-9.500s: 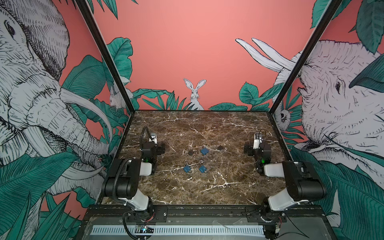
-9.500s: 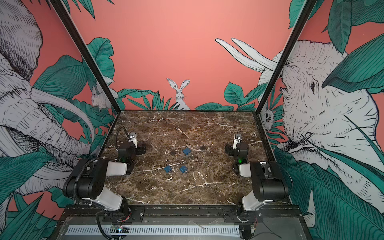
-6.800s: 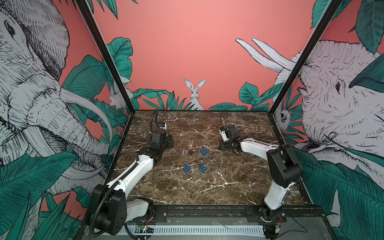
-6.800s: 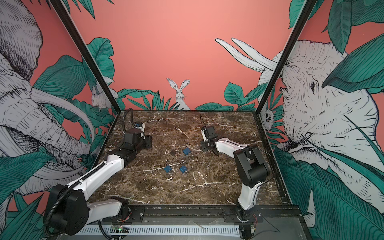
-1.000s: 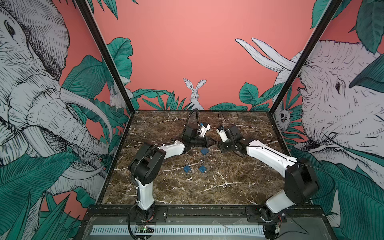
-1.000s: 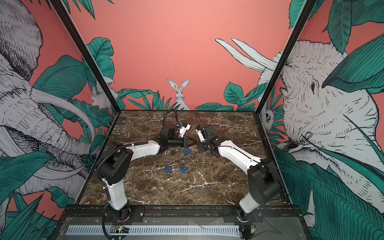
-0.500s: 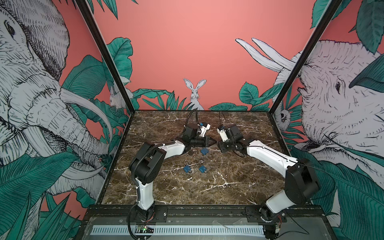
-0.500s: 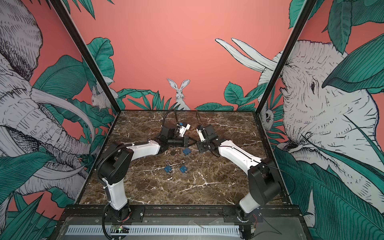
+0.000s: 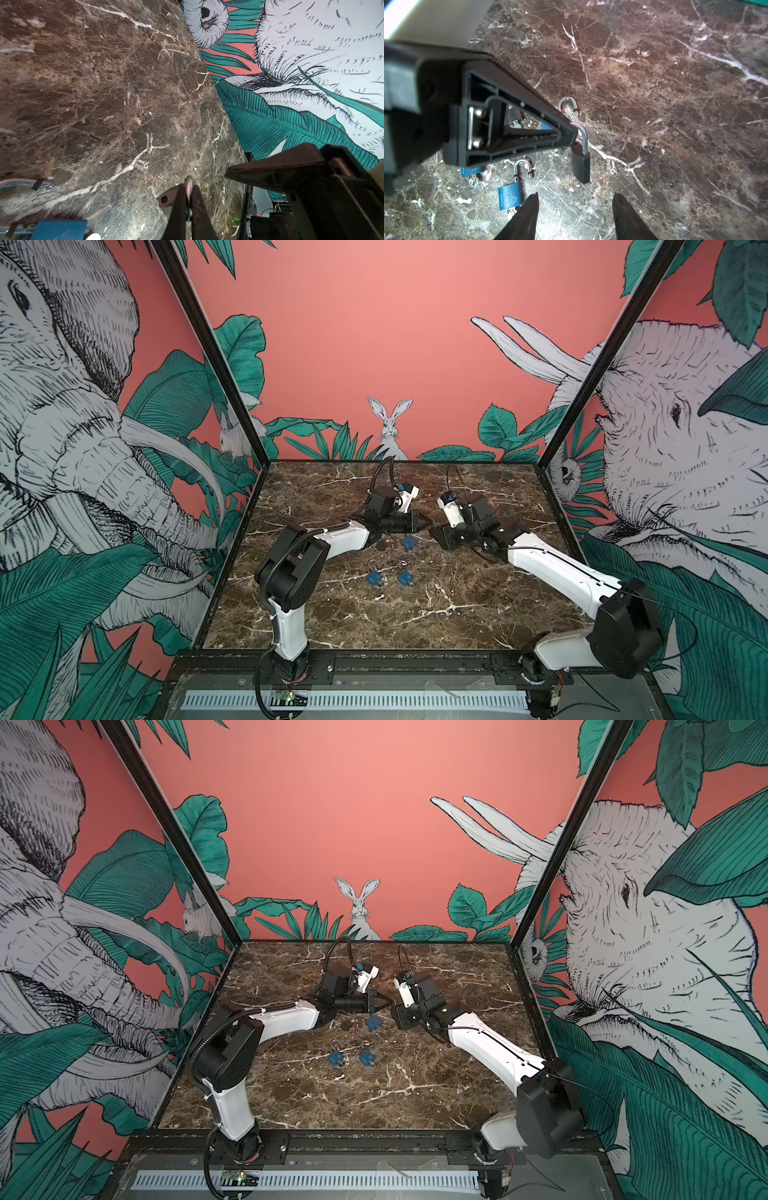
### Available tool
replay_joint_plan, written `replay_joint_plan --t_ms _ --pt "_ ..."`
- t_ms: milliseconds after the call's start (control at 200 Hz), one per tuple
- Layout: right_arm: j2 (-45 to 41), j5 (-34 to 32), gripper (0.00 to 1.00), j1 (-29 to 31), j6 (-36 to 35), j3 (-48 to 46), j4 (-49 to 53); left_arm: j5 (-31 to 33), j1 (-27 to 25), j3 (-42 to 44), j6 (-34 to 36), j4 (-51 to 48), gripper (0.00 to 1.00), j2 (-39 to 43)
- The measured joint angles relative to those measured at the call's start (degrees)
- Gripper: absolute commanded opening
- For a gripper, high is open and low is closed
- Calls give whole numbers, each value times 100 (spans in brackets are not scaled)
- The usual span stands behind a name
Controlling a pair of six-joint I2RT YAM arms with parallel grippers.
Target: Lock with the key
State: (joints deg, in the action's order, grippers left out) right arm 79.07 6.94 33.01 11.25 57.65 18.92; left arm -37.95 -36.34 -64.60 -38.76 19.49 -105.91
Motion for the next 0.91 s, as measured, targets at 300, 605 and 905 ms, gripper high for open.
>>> replay_joint_plan --t_ms 300,605,905 --pt "-629 157 57 0 52 -645 -538 363 0 0 -350 -299 0 691" --pt "-649 433 49 0 101 -977 -1408 601 0 -22 -417 -994 0 1419" --pt "-691 496 44 0 7 -833 -1733 817 -7 -28 -426 -1305 0 1683"
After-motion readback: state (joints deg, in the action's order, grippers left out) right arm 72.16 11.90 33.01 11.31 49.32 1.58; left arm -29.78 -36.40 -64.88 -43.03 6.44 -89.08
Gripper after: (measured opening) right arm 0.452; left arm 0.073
